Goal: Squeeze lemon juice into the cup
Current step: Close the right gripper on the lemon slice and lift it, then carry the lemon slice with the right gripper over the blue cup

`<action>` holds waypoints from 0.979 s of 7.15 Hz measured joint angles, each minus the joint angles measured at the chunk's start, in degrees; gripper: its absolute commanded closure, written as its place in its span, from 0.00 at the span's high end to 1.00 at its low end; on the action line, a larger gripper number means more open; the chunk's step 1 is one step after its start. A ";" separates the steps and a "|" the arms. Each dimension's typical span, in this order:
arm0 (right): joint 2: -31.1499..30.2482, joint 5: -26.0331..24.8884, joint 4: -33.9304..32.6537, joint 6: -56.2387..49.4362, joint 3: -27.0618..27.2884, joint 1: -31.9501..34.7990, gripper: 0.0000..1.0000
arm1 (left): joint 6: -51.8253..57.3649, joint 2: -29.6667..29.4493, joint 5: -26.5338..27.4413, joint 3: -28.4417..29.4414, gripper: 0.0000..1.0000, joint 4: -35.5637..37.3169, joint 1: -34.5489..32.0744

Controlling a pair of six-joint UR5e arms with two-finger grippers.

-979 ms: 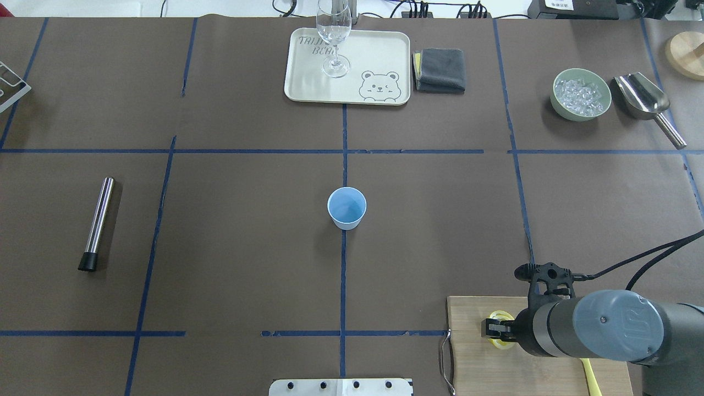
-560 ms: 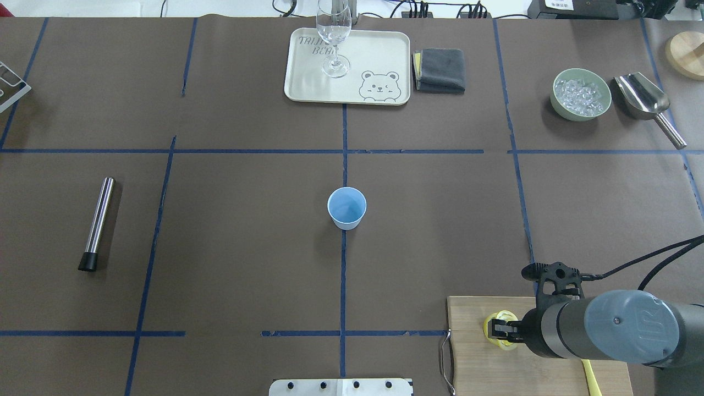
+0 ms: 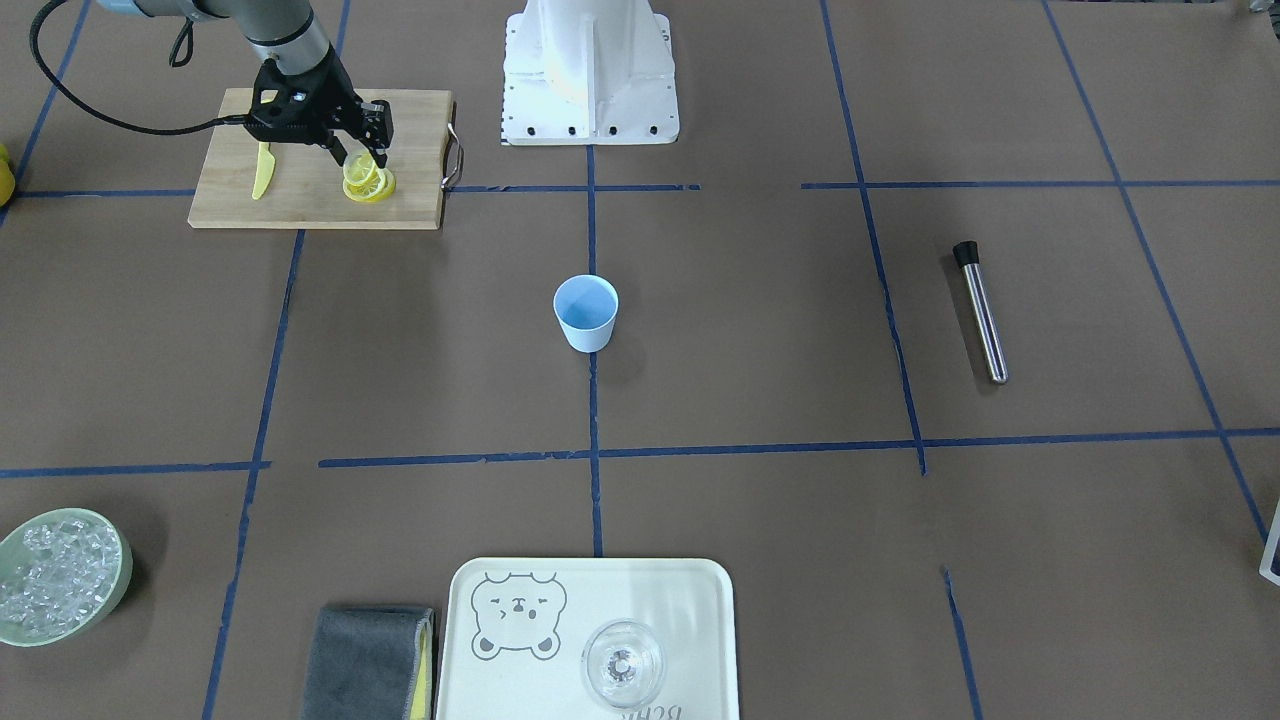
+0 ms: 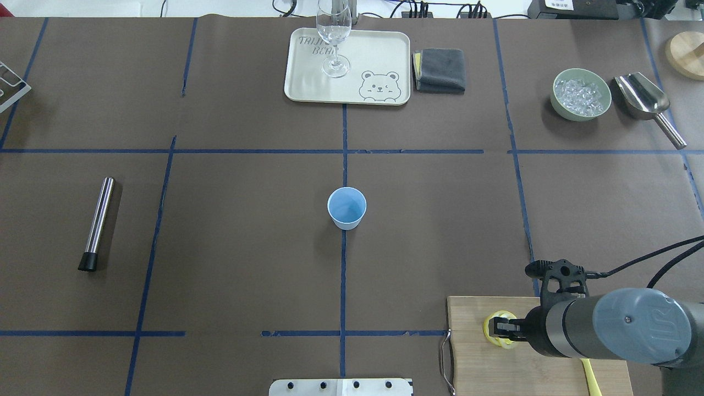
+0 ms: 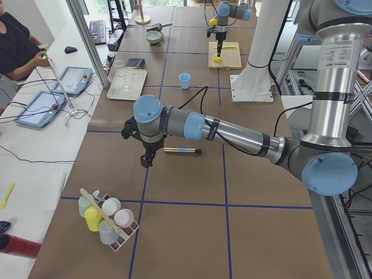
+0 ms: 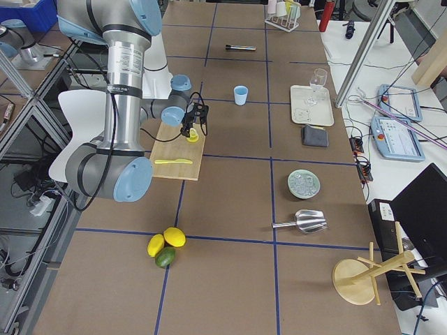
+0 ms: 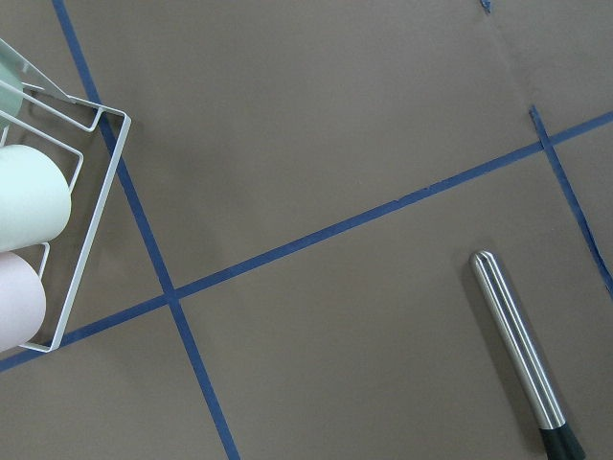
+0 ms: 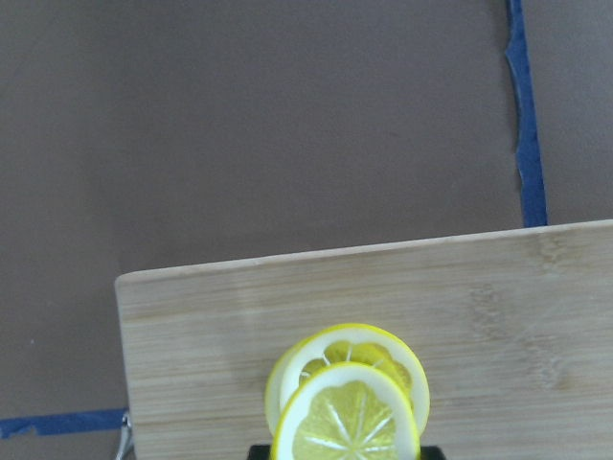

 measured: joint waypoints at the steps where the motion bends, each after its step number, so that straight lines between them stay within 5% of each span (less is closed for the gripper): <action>1: 0.01 0.02 0.00 -0.04 0.78 0.66 0.58 | 0.00 0.24 0.00 -0.31 1.00 0.06 -0.01; 4: 3.05 0.50 -0.02 -0.07 1.70 3.53 0.59 | 0.00 0.63 -0.01 -0.74 1.00 0.15 0.03; 7: 16.16 0.70 -7.23 -0.07 -1.57 7.32 0.60 | 0.00 0.66 -0.01 -0.77 1.00 0.08 0.08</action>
